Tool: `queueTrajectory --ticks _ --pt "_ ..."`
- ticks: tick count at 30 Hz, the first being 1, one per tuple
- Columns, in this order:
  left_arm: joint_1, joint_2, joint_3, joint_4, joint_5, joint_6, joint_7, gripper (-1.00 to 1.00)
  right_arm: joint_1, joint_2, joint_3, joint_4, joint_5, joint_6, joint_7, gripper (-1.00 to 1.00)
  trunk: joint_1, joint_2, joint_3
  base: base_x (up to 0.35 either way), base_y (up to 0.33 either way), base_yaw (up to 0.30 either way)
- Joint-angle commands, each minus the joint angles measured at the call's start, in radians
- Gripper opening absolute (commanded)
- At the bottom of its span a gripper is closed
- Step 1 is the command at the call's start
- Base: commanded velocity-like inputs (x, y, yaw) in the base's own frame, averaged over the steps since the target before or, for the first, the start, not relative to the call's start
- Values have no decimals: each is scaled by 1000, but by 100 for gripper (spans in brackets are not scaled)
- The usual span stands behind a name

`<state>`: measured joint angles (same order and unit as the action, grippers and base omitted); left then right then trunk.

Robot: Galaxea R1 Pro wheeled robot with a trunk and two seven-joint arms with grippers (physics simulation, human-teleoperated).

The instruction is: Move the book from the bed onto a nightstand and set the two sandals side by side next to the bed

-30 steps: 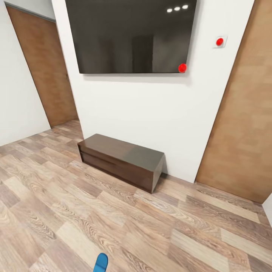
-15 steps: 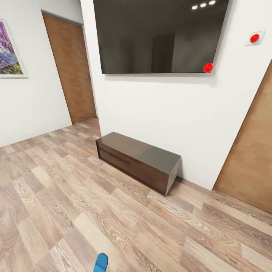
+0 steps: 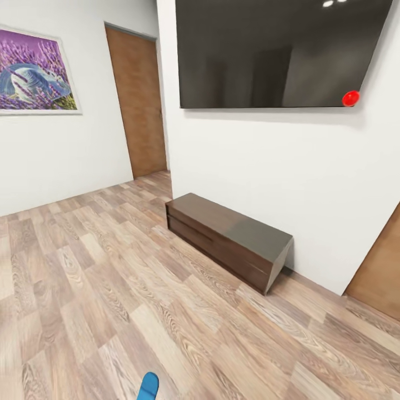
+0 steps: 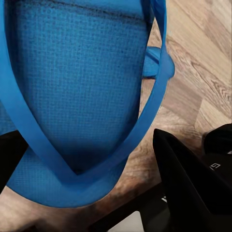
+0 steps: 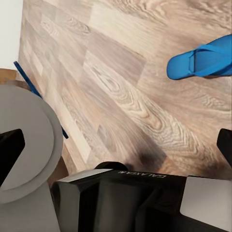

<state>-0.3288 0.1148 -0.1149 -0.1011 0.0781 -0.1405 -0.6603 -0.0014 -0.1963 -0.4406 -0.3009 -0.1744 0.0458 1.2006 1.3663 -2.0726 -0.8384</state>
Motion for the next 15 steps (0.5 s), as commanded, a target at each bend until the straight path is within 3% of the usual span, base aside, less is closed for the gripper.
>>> queueTrajectory --ticks 1,15 --pt "-1 0 -9 1 6 -7 4 -100 0 0 -1 0 -4 5 4 100 0 0 -1 0 0 293" --pt "-1 0 -9 1 6 -7 4 -100 0 0 -1 0 -4 5 4 100 0 0 -1 0 0 293"
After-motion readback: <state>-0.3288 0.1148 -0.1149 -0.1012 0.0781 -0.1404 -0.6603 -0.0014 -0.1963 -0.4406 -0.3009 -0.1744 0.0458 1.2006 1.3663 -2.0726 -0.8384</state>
